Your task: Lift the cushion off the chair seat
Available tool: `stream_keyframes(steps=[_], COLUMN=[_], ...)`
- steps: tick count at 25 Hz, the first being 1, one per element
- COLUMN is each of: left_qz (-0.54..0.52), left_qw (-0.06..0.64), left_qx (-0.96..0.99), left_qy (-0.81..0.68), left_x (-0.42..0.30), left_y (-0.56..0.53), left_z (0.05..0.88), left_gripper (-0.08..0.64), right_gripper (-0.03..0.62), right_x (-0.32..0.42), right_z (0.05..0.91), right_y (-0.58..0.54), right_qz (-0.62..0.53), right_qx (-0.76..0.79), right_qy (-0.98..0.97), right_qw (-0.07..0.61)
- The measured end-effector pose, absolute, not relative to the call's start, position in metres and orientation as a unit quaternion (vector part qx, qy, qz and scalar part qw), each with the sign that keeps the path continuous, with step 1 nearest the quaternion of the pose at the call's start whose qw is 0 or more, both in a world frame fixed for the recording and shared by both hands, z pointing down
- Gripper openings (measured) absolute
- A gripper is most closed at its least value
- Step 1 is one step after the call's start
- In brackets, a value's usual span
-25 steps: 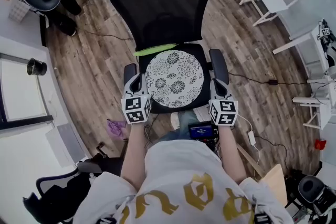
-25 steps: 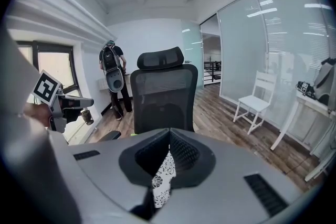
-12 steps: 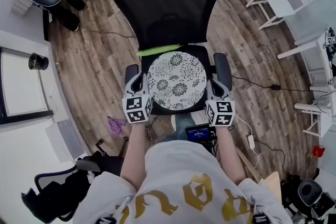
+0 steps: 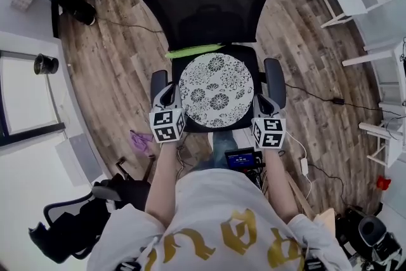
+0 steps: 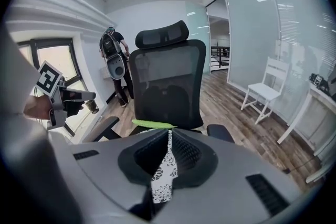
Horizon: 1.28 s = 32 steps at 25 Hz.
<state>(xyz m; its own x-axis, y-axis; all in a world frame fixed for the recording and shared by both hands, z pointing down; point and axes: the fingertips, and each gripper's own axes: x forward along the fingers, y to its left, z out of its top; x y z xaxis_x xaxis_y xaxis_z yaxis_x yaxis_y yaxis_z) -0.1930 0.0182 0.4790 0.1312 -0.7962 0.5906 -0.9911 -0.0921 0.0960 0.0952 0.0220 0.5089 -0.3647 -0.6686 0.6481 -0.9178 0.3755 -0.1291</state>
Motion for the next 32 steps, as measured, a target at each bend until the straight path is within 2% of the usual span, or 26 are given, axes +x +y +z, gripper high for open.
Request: stream_keyframes(steps=[6,11,32], left_qz=[0.219,0.246,0.323], left_qw=[0.275,0.282,0.317], left_qx=[0.700,0.702,0.669], left_qy=[-0.622,-0.606,-0.589], left_x=[-0.191,-0.186,-0.198], left_y=[0.013,0.002,-0.035], left_z=[0.513,0.543,0.649], left_gripper=[0.012,0.012,0.014], right_gripper=[0.014,0.014,0.017], right_x=[0.094,0.096,0.095], right_z=[0.542,0.582,0.696], right_y=[0.020,0.024,0.028], right_qz=[0.268,0.282,0.315], right_qx=[0.483,0.460,0.404], right_qy=[-0.785,-0.778,-0.746], right_qw=[0.280,0.323,0.425])
